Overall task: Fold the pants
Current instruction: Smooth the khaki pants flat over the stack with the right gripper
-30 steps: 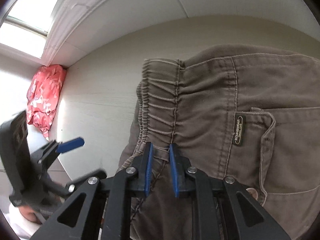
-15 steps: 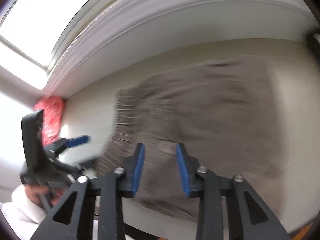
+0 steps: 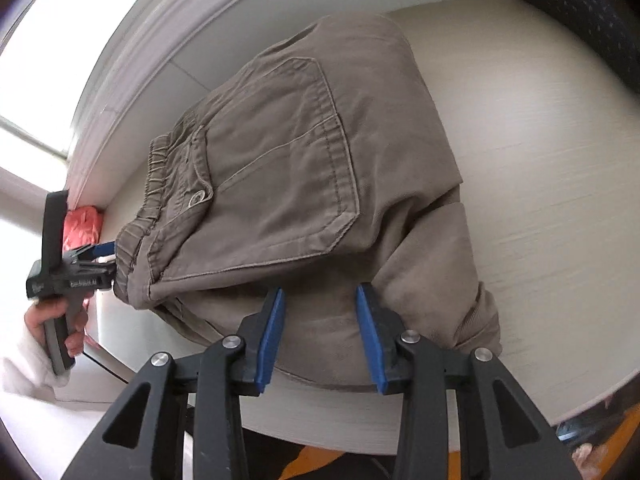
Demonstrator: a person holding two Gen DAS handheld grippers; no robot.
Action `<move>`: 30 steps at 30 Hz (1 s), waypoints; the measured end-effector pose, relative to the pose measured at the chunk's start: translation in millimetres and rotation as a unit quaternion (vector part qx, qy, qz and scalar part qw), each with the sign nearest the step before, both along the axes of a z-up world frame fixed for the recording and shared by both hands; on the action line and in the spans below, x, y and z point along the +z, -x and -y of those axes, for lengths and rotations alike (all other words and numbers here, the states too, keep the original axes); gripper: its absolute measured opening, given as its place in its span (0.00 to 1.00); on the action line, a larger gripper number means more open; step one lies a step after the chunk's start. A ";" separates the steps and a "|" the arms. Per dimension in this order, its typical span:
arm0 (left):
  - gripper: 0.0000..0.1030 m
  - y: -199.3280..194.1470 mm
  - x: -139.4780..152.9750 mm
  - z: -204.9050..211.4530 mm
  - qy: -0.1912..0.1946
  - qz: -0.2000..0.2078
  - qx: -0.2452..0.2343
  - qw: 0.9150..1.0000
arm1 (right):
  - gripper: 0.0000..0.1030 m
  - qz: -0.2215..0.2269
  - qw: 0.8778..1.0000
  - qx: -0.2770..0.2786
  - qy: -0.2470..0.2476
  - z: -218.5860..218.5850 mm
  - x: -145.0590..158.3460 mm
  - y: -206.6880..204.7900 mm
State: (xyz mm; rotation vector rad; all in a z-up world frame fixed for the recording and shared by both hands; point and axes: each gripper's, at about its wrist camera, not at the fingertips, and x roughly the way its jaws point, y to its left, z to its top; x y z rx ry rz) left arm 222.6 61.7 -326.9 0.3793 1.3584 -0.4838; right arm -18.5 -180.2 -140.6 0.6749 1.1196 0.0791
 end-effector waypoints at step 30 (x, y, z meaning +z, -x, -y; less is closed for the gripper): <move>1.00 25.3 10.6 10.8 0.089 0.001 0.008 0.996 | 0.37 0.005 0.988 0.142 0.059 -53.3 37.3 -33.3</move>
